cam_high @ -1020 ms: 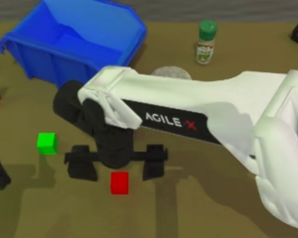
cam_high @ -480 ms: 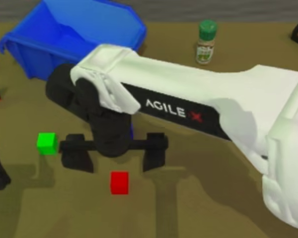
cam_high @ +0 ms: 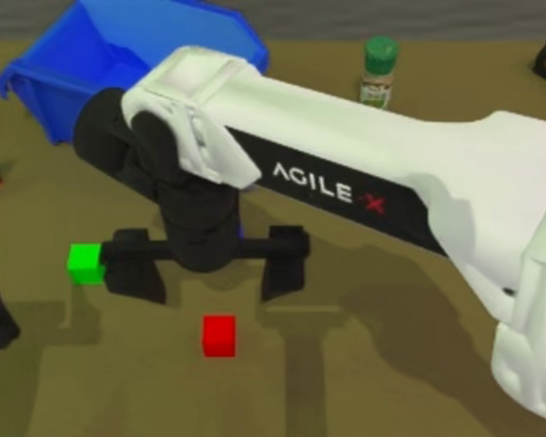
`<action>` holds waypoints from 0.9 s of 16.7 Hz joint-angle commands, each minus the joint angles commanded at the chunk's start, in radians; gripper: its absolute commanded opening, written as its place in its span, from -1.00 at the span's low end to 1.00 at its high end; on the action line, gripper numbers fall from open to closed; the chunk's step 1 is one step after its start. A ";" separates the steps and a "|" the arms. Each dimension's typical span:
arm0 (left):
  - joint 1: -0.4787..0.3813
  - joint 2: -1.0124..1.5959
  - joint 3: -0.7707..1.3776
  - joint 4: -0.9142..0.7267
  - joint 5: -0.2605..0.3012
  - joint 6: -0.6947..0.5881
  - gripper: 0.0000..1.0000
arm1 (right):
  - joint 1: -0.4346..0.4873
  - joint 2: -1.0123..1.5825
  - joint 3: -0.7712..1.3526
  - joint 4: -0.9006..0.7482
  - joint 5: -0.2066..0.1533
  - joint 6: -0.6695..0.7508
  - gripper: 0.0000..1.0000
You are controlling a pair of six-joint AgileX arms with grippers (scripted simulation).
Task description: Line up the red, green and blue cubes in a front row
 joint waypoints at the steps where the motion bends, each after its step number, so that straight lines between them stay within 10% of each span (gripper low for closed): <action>1: -0.001 0.007 0.007 -0.005 0.000 -0.001 1.00 | -0.004 -0.010 -0.009 0.005 0.003 -0.006 1.00; 15: -0.079 0.894 0.654 -0.477 0.001 -0.089 1.00 | -0.425 -1.121 -0.947 0.538 0.144 -0.470 1.00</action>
